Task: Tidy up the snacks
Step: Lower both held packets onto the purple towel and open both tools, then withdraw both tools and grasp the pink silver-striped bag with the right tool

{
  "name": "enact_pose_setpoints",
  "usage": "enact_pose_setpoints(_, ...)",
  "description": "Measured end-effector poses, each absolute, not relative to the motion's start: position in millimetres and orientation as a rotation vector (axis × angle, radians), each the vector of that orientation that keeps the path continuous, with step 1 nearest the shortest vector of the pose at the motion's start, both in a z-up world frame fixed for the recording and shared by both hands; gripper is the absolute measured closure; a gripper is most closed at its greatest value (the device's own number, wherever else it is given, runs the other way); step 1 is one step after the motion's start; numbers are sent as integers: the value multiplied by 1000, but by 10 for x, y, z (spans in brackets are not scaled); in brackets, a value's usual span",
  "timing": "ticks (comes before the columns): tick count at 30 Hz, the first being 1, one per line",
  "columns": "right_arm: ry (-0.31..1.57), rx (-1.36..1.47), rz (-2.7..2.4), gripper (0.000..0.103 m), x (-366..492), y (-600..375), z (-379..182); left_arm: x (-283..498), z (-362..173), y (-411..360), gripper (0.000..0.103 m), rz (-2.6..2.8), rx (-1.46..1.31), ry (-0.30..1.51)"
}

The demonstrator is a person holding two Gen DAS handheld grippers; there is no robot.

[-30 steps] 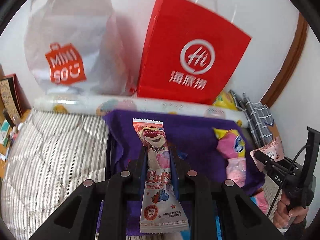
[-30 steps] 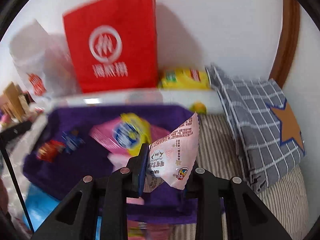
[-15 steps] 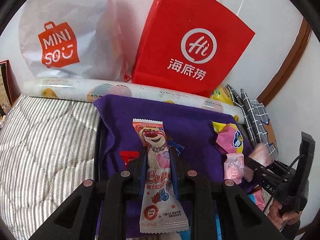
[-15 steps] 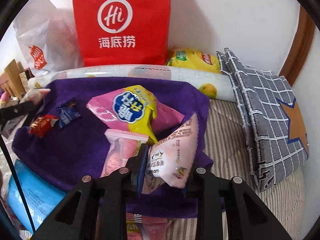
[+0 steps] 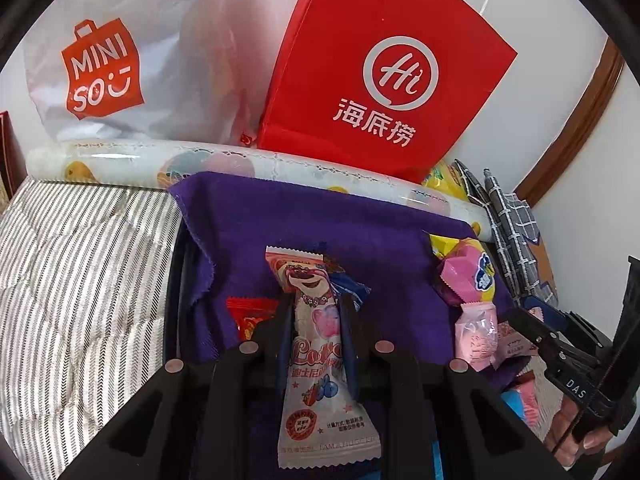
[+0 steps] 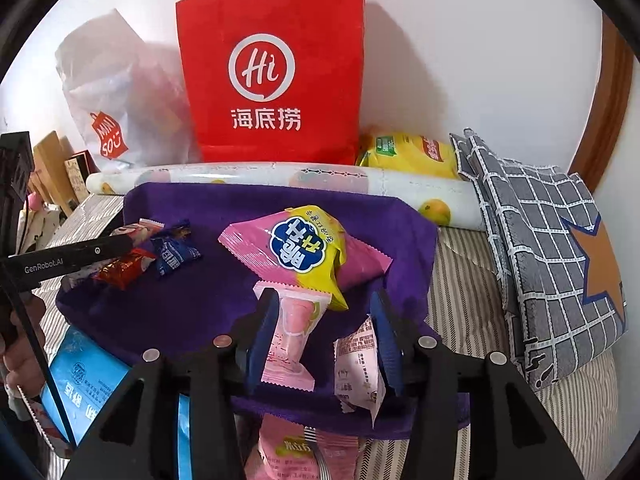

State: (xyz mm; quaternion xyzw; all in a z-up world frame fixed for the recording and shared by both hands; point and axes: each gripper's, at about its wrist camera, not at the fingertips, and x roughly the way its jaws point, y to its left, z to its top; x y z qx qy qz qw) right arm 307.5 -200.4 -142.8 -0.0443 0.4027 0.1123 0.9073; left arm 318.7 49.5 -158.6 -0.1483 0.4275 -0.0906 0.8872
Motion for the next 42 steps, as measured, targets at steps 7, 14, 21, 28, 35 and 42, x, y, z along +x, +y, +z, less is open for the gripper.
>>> enact_pose_setpoints(7, 823, -64, 243, 55, 3058, -2017, -1422, 3185, -1567, 549, 69, -189, -341, 876)
enact_pose_setpoints(14, 773, -35, 250, 40, 3011, -2048, -1344, 3130, -1485, 575, 47, -177, -342, 853)
enact_pose_setpoints(21, 721, -17, 266, 29, 2913, -2070, -1252, 3071, -1420, 562, 47, -177, -346, 836)
enact_pose_setpoints(28, 694, -13, 232, 29, 2702, -2139, -1074, 2952, -1208, 531, 47, -140, -281, 786)
enact_pose_setpoints(35, 745, -40, 192, 29, 2355, -2270, -1104, 2797, -999, 498, 45, -126, -220, 741)
enact_pose_setpoints(42, 868, 21, 202, 37, 2189, -2297, -1467, 2660, -903, 443, 45, -119, -182, 758)
